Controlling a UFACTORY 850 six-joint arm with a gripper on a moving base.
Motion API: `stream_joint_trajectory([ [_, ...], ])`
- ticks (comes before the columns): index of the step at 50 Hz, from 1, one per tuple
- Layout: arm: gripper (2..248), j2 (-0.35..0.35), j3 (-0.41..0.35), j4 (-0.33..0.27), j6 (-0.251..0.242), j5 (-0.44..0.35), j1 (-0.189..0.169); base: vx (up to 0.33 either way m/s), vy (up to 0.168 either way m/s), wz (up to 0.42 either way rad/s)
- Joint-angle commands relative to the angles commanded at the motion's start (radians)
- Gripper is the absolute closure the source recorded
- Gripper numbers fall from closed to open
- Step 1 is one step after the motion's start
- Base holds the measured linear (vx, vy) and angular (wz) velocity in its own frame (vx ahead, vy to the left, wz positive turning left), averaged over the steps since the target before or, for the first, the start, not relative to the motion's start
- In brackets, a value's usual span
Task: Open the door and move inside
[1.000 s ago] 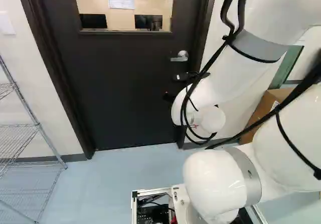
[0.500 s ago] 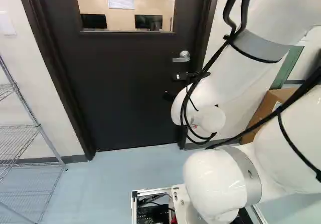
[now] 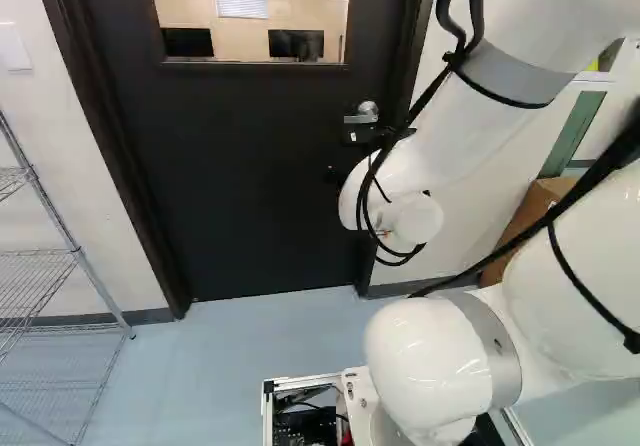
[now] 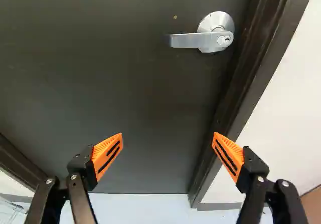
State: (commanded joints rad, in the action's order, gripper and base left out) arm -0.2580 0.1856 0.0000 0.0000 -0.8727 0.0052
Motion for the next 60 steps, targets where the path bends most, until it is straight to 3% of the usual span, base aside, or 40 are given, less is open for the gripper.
stream_joint_trajectory([
  [60, 3, 0.101, 0.235, 0.0, 0.0, 0.0, 0.029, 0.0, 0.0, 0.0],
])
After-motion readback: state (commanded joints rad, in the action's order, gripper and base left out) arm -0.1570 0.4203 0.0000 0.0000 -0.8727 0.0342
